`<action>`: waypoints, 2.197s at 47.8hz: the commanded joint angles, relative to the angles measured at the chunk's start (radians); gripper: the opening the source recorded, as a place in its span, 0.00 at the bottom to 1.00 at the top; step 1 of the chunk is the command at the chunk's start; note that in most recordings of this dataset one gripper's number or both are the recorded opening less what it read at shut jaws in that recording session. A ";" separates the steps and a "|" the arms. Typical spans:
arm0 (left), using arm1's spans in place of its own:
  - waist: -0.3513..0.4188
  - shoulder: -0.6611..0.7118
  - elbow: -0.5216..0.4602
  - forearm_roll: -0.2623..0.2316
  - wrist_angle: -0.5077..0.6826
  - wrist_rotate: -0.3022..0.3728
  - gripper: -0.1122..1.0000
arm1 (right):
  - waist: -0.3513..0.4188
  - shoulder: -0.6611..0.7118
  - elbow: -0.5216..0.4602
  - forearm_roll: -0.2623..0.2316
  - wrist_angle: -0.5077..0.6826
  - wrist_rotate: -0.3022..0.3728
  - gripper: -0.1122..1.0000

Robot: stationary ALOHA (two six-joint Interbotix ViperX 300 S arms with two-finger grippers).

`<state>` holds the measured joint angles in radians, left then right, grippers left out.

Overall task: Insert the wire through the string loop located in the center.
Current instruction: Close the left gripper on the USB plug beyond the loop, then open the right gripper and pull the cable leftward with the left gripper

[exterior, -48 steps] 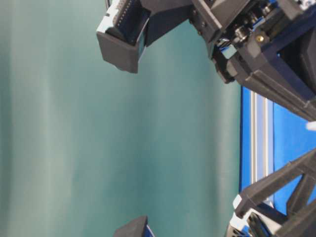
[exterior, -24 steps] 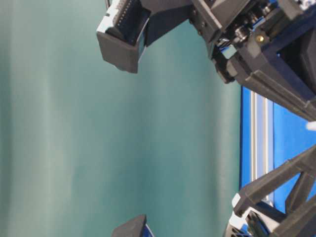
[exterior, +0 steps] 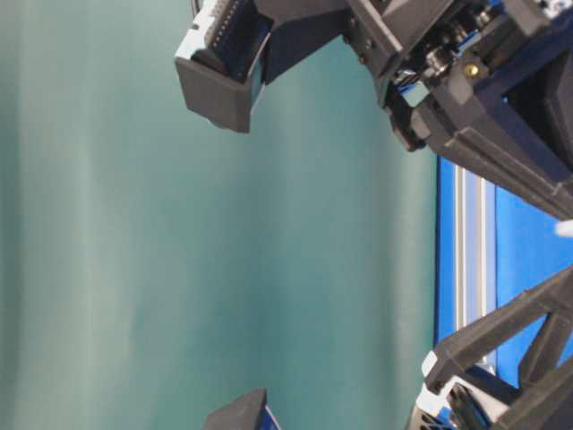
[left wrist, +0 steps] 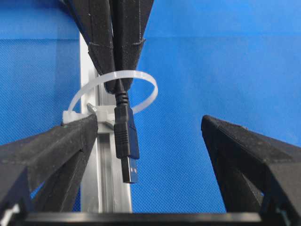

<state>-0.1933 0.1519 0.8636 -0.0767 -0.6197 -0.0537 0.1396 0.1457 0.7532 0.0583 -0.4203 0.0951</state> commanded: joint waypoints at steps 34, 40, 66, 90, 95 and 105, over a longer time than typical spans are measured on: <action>0.038 -0.017 -0.015 -0.008 0.025 -0.034 0.17 | 0.002 -0.011 -0.017 -0.002 -0.011 -0.002 0.07; 0.040 -0.018 -0.020 -0.008 0.026 -0.034 0.17 | 0.002 -0.011 -0.018 -0.002 -0.011 -0.002 0.07; 0.040 -0.020 -0.020 -0.008 0.026 -0.034 0.17 | 0.002 -0.012 -0.018 -0.011 0.011 0.003 0.46; 0.040 -0.044 0.017 -0.008 0.026 -0.034 0.17 | 0.002 -0.049 -0.003 -0.011 0.052 0.003 0.88; 0.037 -0.071 0.052 -0.008 0.025 -0.034 0.17 | 0.002 -0.057 0.003 -0.011 0.069 0.003 0.88; 0.031 -0.150 0.170 -0.008 0.021 -0.038 0.17 | 0.003 -0.069 0.005 -0.011 0.095 0.003 0.88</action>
<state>-0.1580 0.0522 1.0078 -0.0844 -0.5890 -0.0905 0.1411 0.1074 0.7639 0.0476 -0.3252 0.0966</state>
